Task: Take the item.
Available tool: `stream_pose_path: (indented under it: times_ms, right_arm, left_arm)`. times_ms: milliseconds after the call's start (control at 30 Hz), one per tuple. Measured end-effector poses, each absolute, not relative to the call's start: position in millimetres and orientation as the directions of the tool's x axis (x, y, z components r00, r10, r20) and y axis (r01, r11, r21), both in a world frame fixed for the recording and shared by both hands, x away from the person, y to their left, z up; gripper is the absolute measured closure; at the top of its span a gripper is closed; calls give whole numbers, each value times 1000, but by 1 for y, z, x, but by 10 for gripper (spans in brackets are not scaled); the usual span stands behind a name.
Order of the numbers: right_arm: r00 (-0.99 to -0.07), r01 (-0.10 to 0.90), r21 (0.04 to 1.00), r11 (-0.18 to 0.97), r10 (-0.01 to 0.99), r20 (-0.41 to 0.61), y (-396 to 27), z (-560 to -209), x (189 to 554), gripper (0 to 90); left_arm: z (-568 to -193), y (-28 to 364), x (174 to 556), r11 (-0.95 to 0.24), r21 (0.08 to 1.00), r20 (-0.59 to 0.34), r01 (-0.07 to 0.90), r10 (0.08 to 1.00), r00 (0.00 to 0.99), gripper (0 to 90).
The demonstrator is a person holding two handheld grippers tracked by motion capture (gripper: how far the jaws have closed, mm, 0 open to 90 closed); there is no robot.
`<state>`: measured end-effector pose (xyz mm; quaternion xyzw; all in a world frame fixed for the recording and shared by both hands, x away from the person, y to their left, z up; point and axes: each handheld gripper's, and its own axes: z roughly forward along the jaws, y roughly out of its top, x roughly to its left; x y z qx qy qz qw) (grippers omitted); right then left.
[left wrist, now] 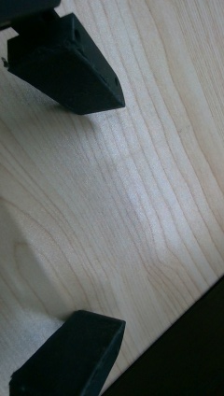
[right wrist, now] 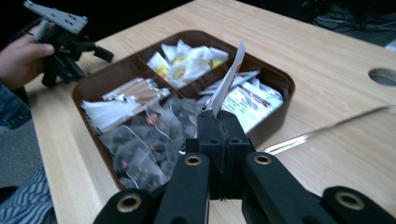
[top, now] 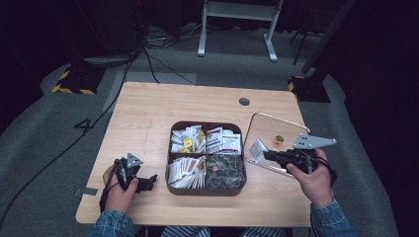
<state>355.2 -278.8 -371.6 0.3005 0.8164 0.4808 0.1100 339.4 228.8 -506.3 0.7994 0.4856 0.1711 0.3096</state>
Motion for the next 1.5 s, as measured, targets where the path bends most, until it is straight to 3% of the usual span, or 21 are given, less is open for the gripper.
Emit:
stream_pose_path:
  times_ms: [867,1500]
  right_arm:
    - [-765,526,731,435,618,182,-291,-445,357,899]
    - [-763,574,687,446,596,251,-287,-464,353,897]
  left_arm:
    - [-506,229,339,-337,661,-27,671,882,470,1]
    - [-506,229,339,-336,661,-28,671,882,470,1]
